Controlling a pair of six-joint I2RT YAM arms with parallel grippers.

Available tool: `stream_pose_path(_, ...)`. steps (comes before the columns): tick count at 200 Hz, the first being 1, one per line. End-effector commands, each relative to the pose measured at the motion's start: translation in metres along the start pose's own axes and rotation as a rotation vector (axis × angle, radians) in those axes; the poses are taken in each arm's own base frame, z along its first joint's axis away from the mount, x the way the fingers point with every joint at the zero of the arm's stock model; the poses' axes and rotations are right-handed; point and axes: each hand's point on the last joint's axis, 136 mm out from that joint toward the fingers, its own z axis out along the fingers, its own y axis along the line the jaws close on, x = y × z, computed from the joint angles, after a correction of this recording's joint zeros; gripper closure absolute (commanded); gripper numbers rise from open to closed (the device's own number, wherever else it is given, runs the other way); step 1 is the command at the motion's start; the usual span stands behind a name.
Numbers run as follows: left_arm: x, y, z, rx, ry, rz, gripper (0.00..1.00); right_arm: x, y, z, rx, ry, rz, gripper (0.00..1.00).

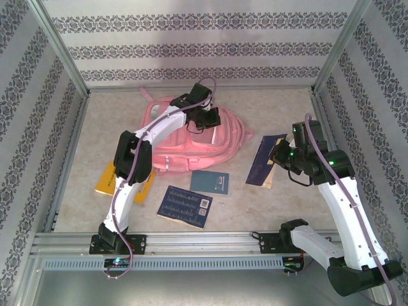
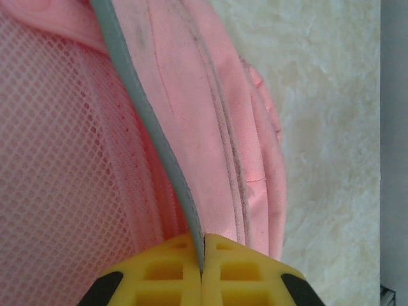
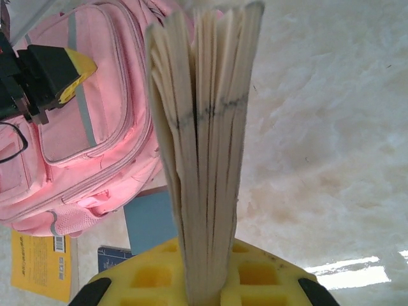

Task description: Pack the student bag

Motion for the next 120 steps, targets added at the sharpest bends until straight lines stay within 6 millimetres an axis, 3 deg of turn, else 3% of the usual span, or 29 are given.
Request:
stream_pose_path(1, -0.010, -0.016, -0.011, 0.043, -0.010, 0.015, 1.00, -0.004, 0.008, -0.004, -0.059, -0.024, -0.032, 1.00)
stream_pose_path(52, -0.021, -0.050, -0.085, 0.058, -0.102, 0.077, 1.00, -0.012, -0.005, -0.005, 0.024, -0.059, -0.061, 1.00)
stream_pose_path(93, -0.021, -0.064, -0.144, 0.053, -0.147, 0.123, 1.00, -0.034, 0.020, 0.010, -0.100, -0.106, -0.001, 1.00)
stream_pose_path(120, -0.012, -0.066, -0.170, 0.066, -0.127, 0.159, 1.00, -0.048, 0.044, 0.028, -0.247, -0.125, 0.031, 1.00)
